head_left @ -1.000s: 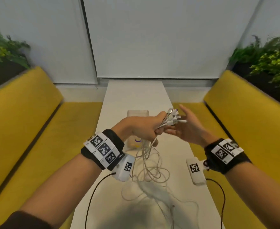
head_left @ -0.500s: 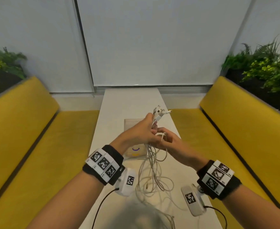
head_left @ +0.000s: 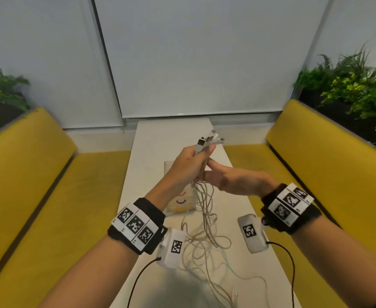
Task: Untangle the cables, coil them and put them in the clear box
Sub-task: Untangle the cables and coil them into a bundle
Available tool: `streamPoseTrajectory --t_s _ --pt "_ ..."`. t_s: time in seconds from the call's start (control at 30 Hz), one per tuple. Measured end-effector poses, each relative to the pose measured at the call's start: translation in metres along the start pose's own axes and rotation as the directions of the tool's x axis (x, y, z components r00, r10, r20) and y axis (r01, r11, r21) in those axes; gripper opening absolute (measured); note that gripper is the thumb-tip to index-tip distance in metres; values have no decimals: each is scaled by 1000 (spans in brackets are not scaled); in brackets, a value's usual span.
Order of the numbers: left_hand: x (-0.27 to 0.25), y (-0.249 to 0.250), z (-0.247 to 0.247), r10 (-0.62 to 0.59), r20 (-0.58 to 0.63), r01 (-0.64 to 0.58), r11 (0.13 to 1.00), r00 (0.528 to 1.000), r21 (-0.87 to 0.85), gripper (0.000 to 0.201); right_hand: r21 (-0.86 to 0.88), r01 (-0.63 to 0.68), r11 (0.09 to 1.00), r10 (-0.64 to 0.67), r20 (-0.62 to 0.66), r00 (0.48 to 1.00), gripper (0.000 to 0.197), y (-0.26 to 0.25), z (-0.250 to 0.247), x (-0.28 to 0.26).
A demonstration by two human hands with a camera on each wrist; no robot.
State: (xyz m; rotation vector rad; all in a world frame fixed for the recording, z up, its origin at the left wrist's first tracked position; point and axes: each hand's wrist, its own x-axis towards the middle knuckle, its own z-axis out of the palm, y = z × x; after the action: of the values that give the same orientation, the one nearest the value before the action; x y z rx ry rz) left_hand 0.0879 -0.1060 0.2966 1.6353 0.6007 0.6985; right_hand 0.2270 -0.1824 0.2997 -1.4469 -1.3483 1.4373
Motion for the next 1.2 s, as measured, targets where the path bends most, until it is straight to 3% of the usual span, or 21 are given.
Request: streamPoseTrajectory --t_s 0.03,0.1,0.23,0.33,0.43,0.67,0.77,0.9,0.97,1.07,1.13,1.2 --pt "-1 2 -3 29 -7 -29 1000 1000 -1 46 -20 122 992 -123 -56 991 71 5 -5 1" --pt "-5 6 -6 73 20 -71 994 997 -85 47 184 72 980 -89 82 993 65 0 3 4" --pt "-9 20 -4 115 73 -94 965 991 -245 51 12 296 955 -296 -11 955 11 4 26 24" --pt "-8 33 -20 188 84 -137 900 979 -414 49 -30 280 960 -281 -56 958 29 19 35 23" --pt "-12 31 -30 208 121 -135 887 971 -442 46 -85 213 973 -221 -109 969 47 46 31 25" --pt "-29 11 -22 117 174 -18 873 978 -488 41 -190 51 981 -65 -68 996 50 104 16 32" --pt "-31 10 -25 138 220 -5 857 966 -515 41 -216 10 976 -25 -71 997 45 127 15 33" --pt "-33 12 -32 172 301 24 834 938 -552 57 -321 -98 942 60 -124 990 48 156 13 30" --pt "-34 11 -33 151 316 37 856 937 -516 66 -368 -129 921 80 -147 986 50 168 13 29" --pt "-37 13 -32 103 278 11 925 955 -380 61 -458 -159 875 33 -272 962 53 165 10 35" --pt "-38 19 -32 130 198 -101 983 971 -152 58 -457 -136 879 -59 -388 920 52 147 7 40" --pt "-34 21 -32 194 116 -208 969 974 133 48 -468 -105 877 -137 -454 880 48 121 3 42"
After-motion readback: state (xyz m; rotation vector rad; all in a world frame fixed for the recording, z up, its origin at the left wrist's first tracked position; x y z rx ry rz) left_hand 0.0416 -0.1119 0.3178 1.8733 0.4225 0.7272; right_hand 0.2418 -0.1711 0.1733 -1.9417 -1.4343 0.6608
